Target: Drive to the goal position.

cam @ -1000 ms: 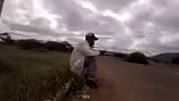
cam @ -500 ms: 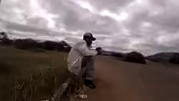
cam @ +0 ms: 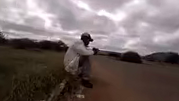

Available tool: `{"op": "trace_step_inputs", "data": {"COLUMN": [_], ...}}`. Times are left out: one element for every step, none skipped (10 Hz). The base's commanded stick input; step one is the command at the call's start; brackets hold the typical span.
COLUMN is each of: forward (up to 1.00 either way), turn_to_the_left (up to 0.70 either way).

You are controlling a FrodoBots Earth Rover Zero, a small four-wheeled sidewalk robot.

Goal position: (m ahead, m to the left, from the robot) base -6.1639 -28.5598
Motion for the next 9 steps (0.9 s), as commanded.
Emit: {"op": "trace_step_inputs", "data": {"forward": [0.00, 0.00, 0.00, 0.00, 0.00, 0.00, 0.00, 0.00, 0.00], "turn_to_the_left": [-0.45, -0.45, -0.45, -0.45, -0.45, -0.45, -0.45, -0.45, -0.45]}}
